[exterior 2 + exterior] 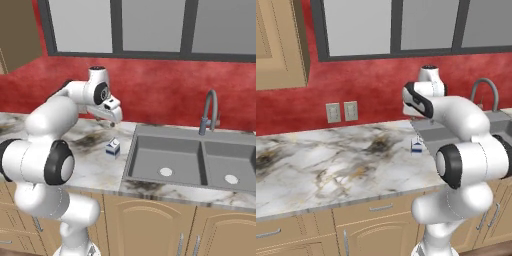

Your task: Gather the eggs and milk located in the vicinity of the sink area and place them right next to the bowl.

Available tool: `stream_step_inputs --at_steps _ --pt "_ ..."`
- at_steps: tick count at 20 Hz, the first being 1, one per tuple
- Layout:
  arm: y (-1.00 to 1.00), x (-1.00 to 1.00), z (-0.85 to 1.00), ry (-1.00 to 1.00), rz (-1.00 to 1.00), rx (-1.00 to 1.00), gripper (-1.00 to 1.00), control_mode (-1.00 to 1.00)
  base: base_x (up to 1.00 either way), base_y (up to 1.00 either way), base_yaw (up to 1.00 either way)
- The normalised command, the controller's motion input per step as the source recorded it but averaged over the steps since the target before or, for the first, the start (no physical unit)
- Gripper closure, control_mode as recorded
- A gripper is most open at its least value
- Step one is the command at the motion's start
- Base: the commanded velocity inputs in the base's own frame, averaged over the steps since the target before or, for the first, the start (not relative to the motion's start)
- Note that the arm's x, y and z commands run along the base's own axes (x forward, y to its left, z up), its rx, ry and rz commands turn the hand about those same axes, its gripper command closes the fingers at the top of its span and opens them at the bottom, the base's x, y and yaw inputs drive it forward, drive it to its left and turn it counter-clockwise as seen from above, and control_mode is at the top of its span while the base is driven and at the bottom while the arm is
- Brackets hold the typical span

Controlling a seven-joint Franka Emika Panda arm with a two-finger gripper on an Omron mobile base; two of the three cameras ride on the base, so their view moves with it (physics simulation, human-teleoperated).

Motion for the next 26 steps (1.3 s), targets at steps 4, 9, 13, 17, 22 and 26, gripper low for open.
stream_step_inputs --at_steps 4,9,13,17,22,26 --pt "-0.04 0.07 -0.58 0.00 0.00 0.00 -1.00 -1.00 0.00 0.00 0.00" --pt "0.00 0.29 -0.57 -0.02 0.00 0.00 -1.00 -1.00 0.00 0.00 0.00" --pt "-0.02 0.40 -0.46 0.00 0.02 0.00 -1.00 -1.00 0.00 0.00 0.00" --pt "-0.20 0.31 -0.27 -0.01 0.05 0.00 -1.00 -1.00 0.00 0.00 0.00" --pt "-0.23 0.04 -0.04 0.00 0.14 0.00 -1.00 -1.00 0.00 0.00 0.00" --pt "-0.04 -0.03 0.00 0.00 0.14 0.00 -1.00 -1.00 0.00 0.00 0.00"
